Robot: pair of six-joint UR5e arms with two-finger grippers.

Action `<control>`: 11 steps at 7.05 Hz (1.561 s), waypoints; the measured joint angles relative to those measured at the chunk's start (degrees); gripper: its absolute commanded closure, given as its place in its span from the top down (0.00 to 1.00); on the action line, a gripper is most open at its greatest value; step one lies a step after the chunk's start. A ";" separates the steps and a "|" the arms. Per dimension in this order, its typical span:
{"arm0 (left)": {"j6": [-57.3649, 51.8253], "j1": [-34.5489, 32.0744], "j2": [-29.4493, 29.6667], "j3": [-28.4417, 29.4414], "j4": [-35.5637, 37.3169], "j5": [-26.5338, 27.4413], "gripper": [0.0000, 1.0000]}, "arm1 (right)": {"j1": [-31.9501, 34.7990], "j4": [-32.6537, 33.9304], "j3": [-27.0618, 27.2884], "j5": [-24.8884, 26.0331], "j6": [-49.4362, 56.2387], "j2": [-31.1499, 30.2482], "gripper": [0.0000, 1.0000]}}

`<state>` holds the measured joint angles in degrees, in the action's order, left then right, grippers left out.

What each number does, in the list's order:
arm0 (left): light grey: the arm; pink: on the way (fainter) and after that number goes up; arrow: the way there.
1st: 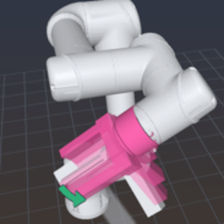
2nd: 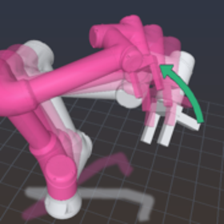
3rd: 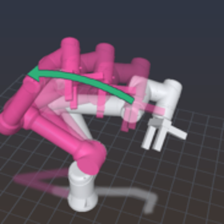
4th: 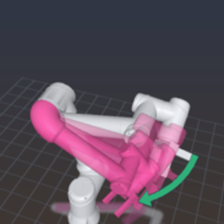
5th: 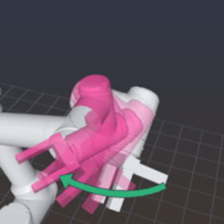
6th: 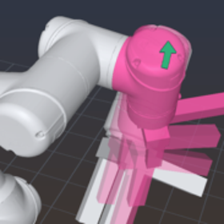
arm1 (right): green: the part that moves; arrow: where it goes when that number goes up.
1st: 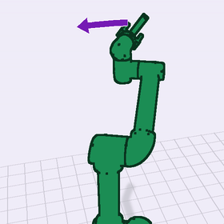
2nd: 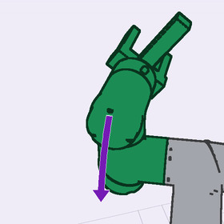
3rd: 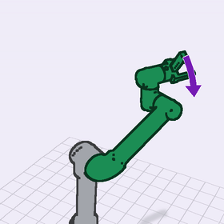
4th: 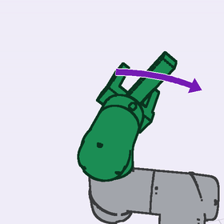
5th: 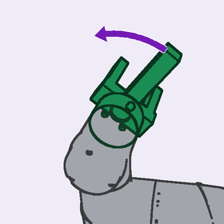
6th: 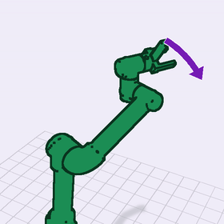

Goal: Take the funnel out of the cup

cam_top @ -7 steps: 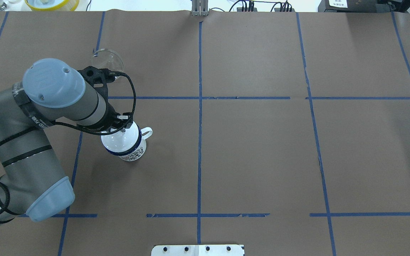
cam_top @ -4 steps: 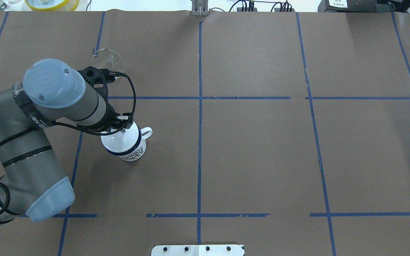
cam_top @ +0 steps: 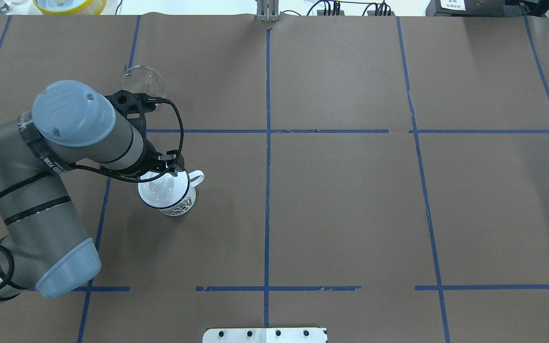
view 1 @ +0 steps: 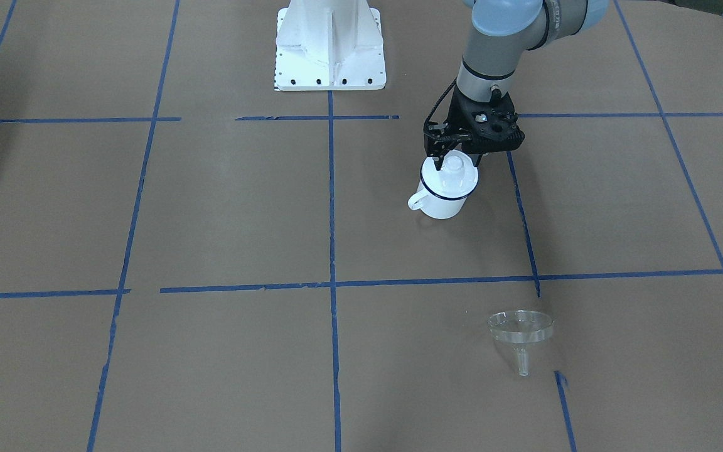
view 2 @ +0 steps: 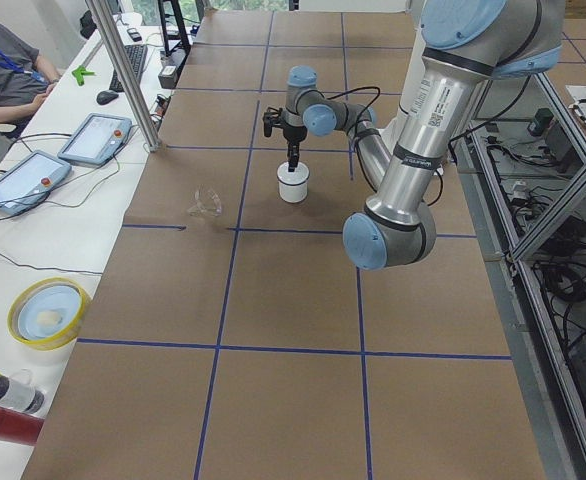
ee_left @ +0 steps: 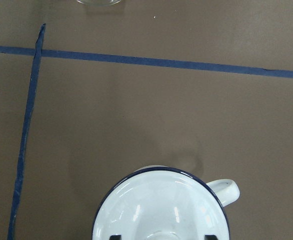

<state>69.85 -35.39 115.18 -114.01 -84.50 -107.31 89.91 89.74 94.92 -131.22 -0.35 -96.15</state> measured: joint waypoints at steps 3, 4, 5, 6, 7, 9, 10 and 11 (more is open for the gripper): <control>-6.62 -3.16 -1.25 -3.10 -0.47 -2.08 1.00 | 0.00 0.00 -0.01 0.00 0.00 0.00 1.00; -12.97 -7.98 -2.90 -3.96 -1.02 -6.39 1.00 | 0.00 0.00 -0.02 0.00 0.00 0.00 1.00; -20.88 -14.33 -5.62 -4.44 -1.41 -11.42 1.00 | 0.00 0.00 -0.02 0.00 0.00 0.00 1.00; -29.92 -21.07 -9.12 -4.43 -1.56 -16.01 1.00 | 0.00 0.00 -0.03 0.00 0.00 0.00 1.00; -40.11 -27.78 -13.41 -4.19 -1.61 -19.88 1.00 | 0.00 0.00 -0.05 0.00 0.00 0.00 1.00; -59.83 -40.95 -22.98 -2.22 -1.63 -25.75 1.00 | 0.00 0.00 -0.07 0.00 0.00 0.00 1.00; -66.72 -46.42 -27.40 0.04 -1.63 -28.18 1.00 | 0.00 0.00 -0.04 0.00 0.00 0.00 1.00; -71.85 -49.76 -31.92 2.74 -1.61 -29.35 1.00 | 0.00 0.00 -0.03 0.00 0.00 0.00 1.00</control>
<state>-1.99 -85.15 83.26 -111.27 -86.11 -136.66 89.91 89.74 94.89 -131.22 -0.35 -96.15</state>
